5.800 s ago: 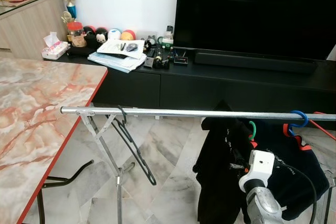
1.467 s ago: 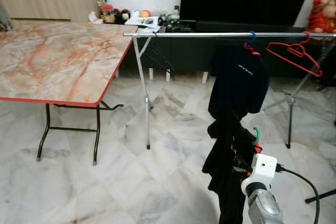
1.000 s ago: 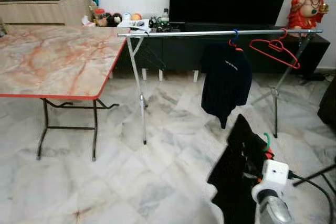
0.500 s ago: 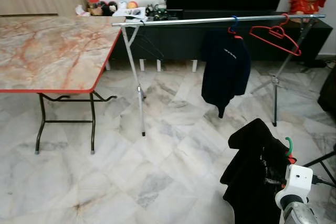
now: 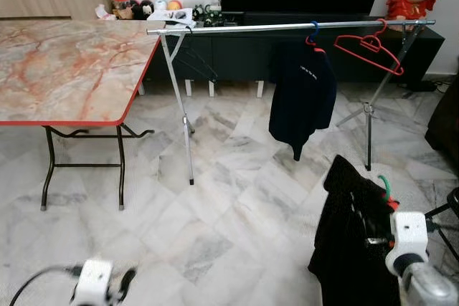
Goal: Hang hanger
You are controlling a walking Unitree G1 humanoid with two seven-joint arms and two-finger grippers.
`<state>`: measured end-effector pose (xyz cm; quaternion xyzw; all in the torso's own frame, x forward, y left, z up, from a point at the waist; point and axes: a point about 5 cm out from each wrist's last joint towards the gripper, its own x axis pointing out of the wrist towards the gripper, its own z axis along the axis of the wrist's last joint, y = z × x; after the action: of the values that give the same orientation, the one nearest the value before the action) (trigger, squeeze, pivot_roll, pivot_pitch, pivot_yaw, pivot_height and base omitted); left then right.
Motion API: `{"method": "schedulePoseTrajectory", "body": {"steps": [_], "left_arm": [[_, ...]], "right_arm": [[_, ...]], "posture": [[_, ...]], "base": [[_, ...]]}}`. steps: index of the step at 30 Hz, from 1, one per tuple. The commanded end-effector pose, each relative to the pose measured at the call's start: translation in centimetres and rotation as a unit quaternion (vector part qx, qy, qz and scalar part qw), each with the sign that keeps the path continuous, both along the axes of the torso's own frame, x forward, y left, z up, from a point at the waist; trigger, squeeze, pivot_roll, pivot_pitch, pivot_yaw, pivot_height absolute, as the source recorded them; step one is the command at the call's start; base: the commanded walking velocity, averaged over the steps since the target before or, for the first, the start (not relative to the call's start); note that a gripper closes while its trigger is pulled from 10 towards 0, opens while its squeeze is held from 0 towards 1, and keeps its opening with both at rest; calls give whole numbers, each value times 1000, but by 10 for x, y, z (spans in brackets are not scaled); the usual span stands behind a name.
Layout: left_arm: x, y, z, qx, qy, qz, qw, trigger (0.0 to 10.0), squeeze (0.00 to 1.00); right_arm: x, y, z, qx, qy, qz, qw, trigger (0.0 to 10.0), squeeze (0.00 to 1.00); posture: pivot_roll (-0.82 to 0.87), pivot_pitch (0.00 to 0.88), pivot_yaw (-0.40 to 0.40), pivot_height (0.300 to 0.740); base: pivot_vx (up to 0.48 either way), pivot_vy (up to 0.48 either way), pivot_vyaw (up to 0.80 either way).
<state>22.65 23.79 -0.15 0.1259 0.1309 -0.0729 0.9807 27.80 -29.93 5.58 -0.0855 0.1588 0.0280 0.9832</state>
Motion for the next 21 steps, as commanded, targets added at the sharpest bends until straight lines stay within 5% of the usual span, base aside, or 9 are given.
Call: {"method": "schedulePoseTrajectory", "body": {"steps": [1, 8, 16, 21], "left_arm": [[3, -10, 8, 21, -8, -69, 997, 10000, 0], [11, -31, 29, 38, -15, -183, 982, 10000, 0], [21, -49, 44, 42, -8, -255, 966, 10000, 0], [22, -64, 58, 48, 8, -333, 942, 10000, 0]], "right_arm": [[4, 2, 14, -30, -4, 61, 998, 10000, 0], [-7, 18, 17, -50, 40, 192, 979, 10000, 0], [-20, 37, 5, -54, 92, 279, 954, 10000, 0], [-19, 66, 14, -52, 94, 378, 919, 10000, 0]], "posture": [[41, 89, -8, 740], [40, 105, -6, 740], [13, 117, 16, 740], [38, 109, 1, 740]], "base": [[0, 0, 0], [0, 0, 0], [0, 0, 0], [0, 0, 0]]}}
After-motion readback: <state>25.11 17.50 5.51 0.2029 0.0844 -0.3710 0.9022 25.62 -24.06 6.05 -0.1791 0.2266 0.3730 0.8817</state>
